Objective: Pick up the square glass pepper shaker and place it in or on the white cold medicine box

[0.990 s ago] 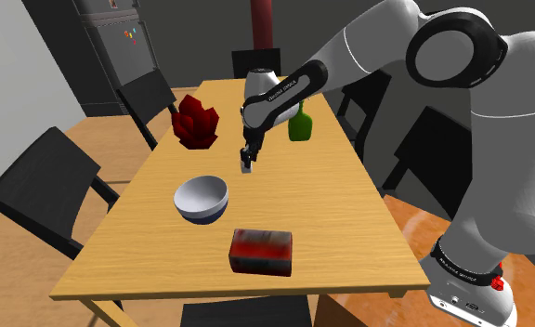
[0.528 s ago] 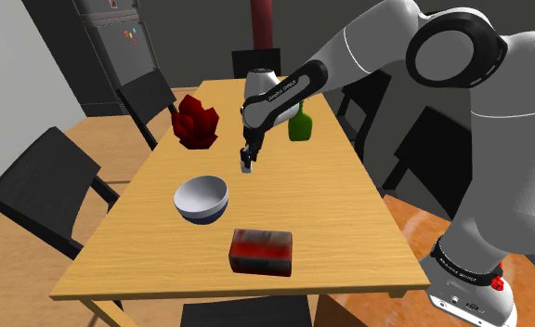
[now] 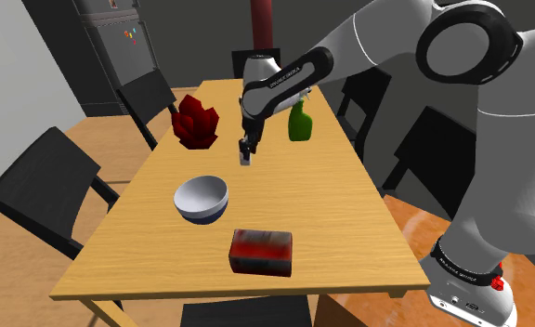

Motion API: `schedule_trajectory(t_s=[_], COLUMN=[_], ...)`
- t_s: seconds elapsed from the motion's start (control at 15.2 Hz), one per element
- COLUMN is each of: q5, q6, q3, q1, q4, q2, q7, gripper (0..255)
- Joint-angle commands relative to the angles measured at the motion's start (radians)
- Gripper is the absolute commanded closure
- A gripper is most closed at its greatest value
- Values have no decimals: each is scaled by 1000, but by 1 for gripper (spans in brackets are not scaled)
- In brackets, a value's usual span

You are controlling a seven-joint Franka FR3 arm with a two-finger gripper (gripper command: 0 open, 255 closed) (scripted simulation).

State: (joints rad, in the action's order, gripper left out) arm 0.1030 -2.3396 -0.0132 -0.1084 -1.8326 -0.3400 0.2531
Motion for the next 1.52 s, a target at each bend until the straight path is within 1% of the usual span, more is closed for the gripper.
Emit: schedule_trajectory(t_s=[0.0,1.32,1.45], q5=[-2,-15,-21], q6=[23,260,235], q3=[1,4,-6], q1=[0,0,-20], q4=[11,165,82], q2=[12,95,155], q7=[-3,-25,-56], gripper=[255,255,255])
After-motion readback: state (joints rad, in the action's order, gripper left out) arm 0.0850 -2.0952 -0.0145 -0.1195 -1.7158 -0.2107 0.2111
